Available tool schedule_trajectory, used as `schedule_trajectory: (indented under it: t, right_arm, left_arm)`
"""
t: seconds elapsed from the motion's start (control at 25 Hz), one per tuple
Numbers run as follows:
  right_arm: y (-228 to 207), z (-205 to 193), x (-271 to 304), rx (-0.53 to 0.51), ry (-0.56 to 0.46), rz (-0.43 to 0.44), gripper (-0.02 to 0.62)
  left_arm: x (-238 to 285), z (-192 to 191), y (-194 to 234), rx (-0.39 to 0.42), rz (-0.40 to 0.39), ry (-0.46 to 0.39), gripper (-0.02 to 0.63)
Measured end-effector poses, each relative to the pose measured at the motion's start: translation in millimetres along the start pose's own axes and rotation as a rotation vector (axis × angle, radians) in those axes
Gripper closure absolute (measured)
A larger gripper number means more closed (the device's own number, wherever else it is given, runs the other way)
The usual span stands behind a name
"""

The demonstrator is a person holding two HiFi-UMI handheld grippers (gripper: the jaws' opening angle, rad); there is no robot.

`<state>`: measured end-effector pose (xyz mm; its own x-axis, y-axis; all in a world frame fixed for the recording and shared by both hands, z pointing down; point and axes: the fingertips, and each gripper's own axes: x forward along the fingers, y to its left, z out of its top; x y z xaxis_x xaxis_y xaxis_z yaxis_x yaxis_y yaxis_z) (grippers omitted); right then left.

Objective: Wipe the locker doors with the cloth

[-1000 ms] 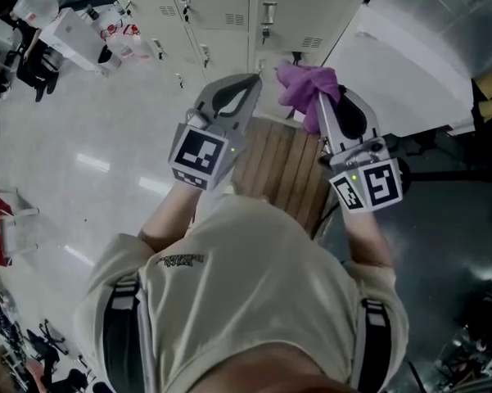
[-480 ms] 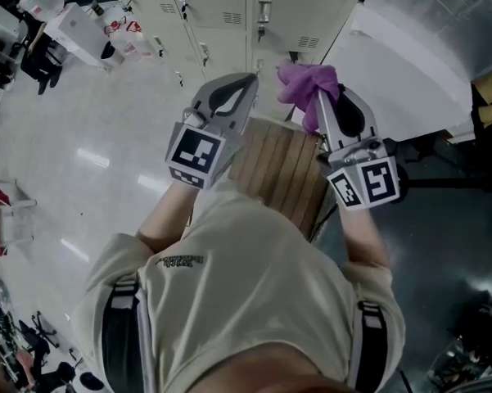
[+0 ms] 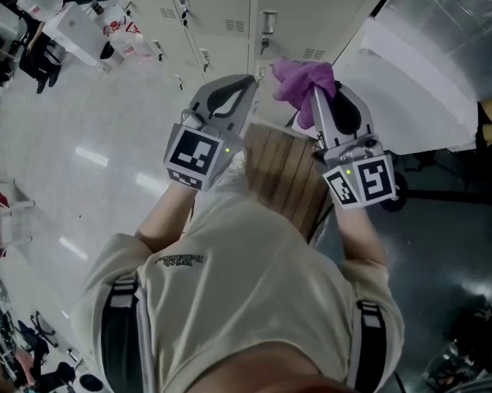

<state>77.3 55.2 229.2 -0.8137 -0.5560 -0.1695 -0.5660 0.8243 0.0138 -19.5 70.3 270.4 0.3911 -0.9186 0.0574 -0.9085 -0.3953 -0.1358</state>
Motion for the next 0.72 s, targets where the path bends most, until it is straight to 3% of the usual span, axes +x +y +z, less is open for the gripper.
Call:
schedule_trajectory:
  t: [0.72]
  right_arm:
    - [-67.8,-34.0,144.3,-0.017,0.06,-0.051,0.548]
  left_arm:
    - [117.2,-20.7,113.3,-0.04,-0.112,0.002,0.606]
